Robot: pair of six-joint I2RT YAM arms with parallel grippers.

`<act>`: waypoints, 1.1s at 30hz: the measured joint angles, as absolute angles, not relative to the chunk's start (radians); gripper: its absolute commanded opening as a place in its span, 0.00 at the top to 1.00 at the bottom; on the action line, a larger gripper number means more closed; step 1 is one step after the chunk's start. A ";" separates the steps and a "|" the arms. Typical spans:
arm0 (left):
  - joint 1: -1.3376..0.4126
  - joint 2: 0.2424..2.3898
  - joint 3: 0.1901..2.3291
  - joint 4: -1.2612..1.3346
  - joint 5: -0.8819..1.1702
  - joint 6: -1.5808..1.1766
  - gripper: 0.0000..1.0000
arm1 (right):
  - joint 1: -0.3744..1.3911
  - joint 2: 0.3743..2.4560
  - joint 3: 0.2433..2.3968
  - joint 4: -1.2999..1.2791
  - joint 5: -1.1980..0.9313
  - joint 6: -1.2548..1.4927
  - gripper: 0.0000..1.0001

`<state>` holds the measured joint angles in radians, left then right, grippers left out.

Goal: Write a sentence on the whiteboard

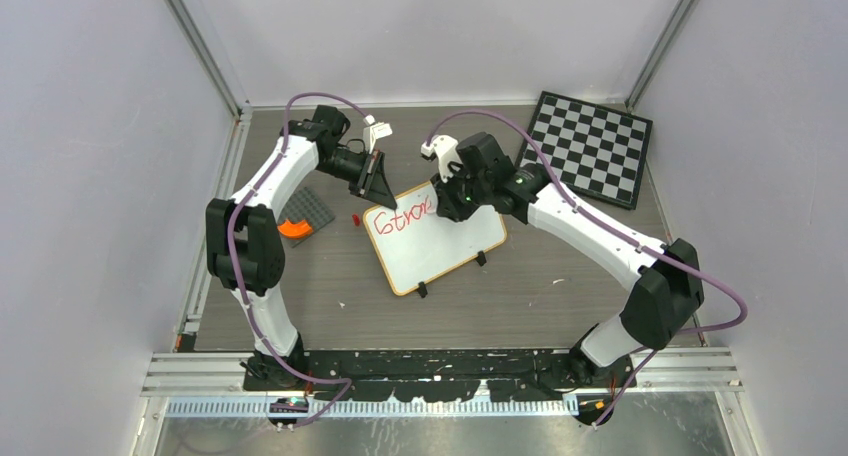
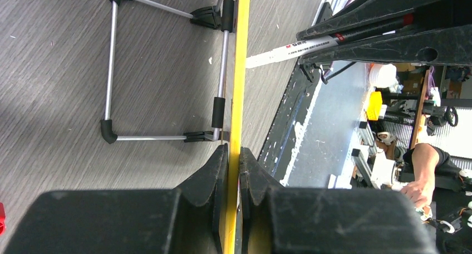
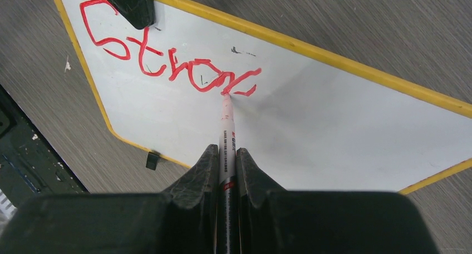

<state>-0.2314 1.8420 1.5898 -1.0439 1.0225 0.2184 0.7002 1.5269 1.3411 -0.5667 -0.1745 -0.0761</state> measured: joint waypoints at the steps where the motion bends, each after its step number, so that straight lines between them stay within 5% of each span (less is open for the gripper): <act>1: -0.231 1.842 1.590 -1.044 1.023 0.218 1.00 | 0.700 1.526 1.341 -0.567 -0.174 -0.078 1.00; 33: -0.232 1.842 1.590 -1.048 1.026 0.218 1.00 | 0.674 1.538 1.411 -0.592 -0.130 -0.101 1.00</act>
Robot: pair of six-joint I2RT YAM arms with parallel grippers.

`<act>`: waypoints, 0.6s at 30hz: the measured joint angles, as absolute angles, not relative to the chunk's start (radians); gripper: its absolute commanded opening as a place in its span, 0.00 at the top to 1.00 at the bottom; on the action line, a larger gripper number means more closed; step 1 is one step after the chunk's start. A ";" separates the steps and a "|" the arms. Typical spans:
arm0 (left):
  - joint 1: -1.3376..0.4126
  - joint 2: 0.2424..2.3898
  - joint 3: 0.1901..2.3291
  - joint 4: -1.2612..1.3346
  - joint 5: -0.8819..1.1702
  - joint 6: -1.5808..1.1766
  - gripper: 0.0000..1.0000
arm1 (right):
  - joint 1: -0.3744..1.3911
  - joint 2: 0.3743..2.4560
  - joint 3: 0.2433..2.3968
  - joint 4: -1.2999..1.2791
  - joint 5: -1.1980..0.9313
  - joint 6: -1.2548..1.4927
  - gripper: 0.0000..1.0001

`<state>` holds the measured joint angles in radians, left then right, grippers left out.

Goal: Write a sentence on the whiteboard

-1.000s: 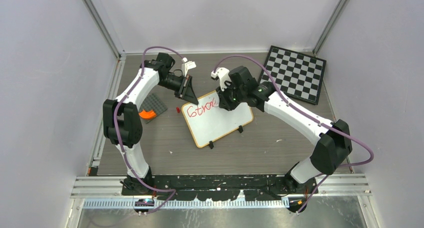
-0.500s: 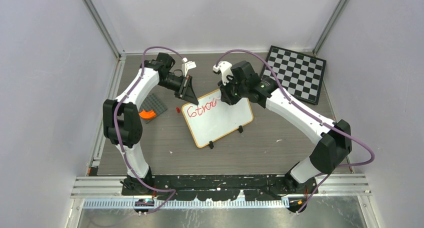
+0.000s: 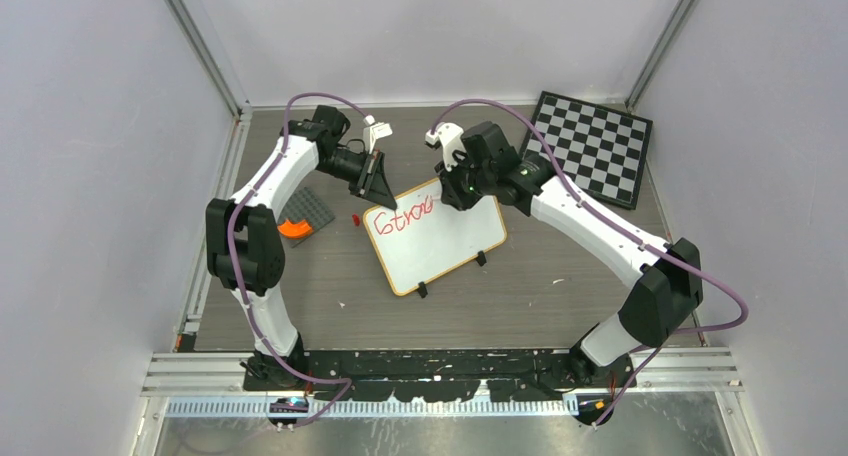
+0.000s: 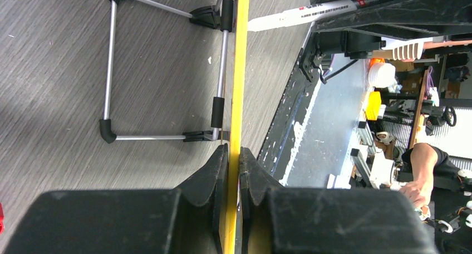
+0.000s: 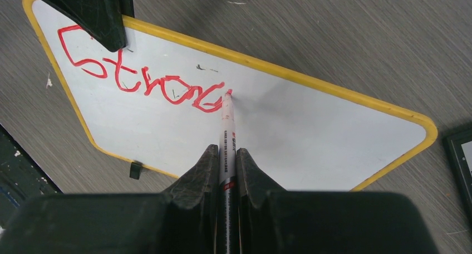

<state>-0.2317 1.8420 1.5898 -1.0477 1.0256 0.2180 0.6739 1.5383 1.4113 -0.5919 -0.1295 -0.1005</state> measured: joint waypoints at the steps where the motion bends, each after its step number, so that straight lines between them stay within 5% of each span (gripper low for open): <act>1: -0.231 1.842 1.590 -1.047 1.025 0.218 1.00 | 0.674 1.538 1.407 -0.591 -0.131 -0.100 1.00; 18: -0.232 1.842 1.590 -1.047 1.023 0.218 1.00 | 0.710 1.516 1.314 -0.606 -0.166 -0.095 1.00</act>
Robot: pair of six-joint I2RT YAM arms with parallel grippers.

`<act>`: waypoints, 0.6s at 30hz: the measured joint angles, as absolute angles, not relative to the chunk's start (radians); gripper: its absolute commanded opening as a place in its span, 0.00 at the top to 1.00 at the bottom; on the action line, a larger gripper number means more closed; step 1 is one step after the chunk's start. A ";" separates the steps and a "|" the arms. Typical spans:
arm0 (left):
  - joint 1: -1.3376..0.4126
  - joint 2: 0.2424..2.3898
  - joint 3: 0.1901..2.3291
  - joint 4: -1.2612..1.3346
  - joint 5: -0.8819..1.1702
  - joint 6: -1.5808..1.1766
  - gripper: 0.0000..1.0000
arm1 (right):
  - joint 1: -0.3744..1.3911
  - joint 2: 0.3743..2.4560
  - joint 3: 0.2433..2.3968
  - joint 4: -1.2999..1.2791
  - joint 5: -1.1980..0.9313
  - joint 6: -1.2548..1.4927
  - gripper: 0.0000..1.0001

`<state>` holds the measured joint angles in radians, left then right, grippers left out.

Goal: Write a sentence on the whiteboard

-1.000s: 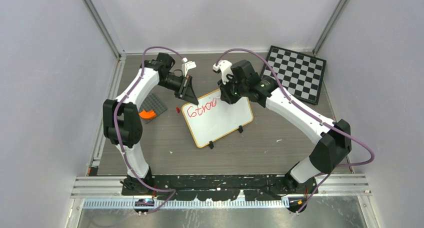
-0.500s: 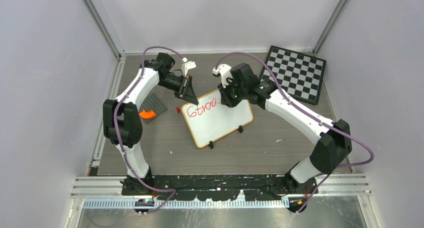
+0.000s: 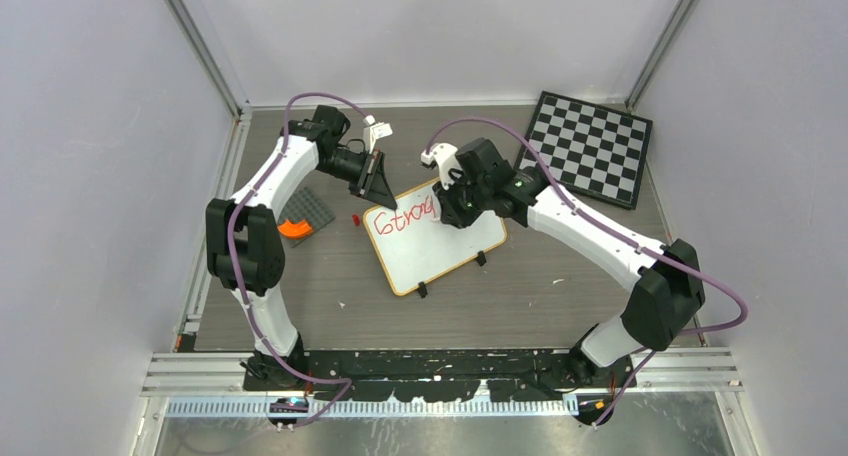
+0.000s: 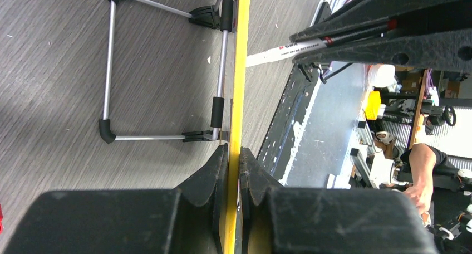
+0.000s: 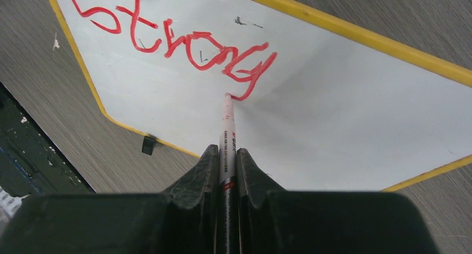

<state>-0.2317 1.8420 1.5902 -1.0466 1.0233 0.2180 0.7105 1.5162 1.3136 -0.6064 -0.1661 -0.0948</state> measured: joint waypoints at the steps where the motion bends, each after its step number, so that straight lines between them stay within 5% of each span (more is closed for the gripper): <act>1: -0.232 1.842 1.590 -1.047 1.024 0.218 1.00 | 0.717 1.518 1.316 -0.607 -0.166 -0.094 1.00; 18: -0.232 1.842 1.590 -1.048 1.025 0.218 1.00 | 0.699 1.479 1.384 -0.647 -0.242 -0.074 1.00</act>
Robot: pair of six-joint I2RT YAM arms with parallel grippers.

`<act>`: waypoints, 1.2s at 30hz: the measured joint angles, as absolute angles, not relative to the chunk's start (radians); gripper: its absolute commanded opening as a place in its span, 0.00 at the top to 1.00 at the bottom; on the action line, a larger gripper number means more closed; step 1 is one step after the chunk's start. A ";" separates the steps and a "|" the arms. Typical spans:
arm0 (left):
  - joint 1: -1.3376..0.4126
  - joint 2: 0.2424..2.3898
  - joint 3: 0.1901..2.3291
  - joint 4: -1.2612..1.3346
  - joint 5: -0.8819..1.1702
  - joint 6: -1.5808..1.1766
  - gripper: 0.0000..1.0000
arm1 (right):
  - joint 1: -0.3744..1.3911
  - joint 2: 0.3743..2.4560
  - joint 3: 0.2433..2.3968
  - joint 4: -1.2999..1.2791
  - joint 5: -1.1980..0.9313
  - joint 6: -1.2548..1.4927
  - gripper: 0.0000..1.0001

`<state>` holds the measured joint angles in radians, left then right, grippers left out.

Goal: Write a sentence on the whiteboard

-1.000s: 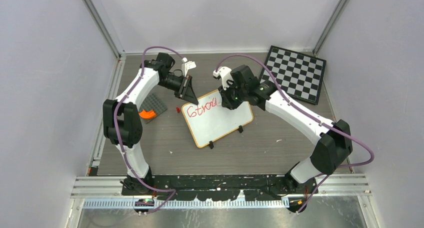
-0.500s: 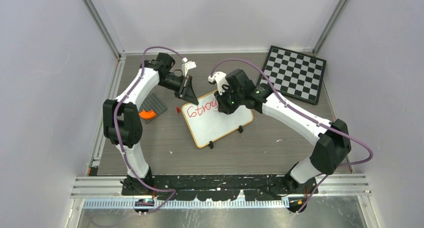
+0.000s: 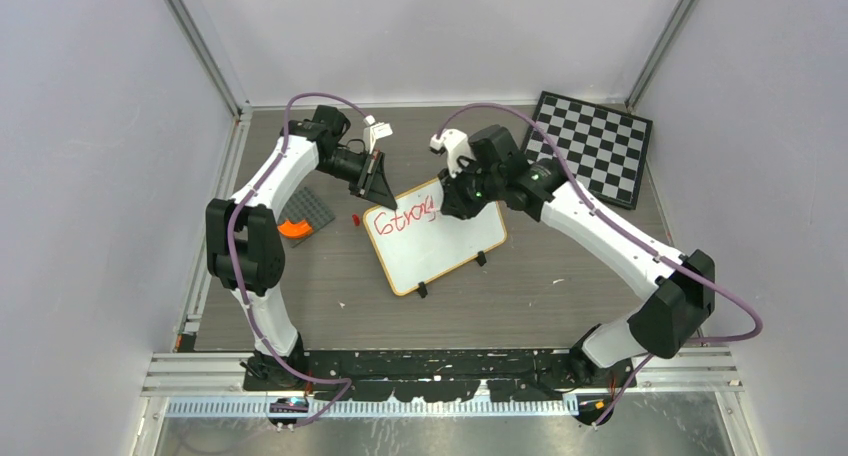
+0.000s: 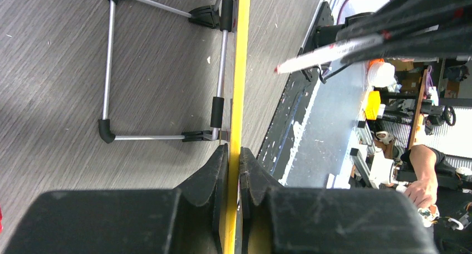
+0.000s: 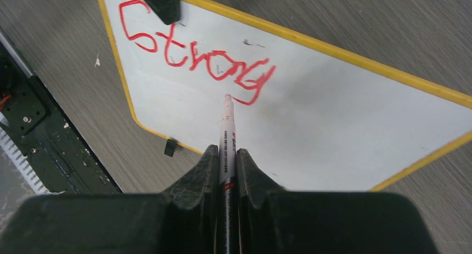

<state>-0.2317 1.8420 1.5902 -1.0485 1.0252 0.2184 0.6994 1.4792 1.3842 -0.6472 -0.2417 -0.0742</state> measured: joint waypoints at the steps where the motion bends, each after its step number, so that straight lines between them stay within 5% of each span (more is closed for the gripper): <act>1: -0.232 1.842 1.590 -1.048 1.025 0.218 1.00 | 0.679 1.471 1.383 -0.650 -0.249 -0.072 1.00; 36: -0.236 1.842 1.590 -1.051 1.021 0.225 1.00 | 0.509 1.425 1.321 -0.598 -0.411 0.025 1.00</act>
<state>-0.2363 1.8420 1.5898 -1.0512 1.0210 0.2249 0.5091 1.4254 1.3209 -0.5976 -0.4110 0.0250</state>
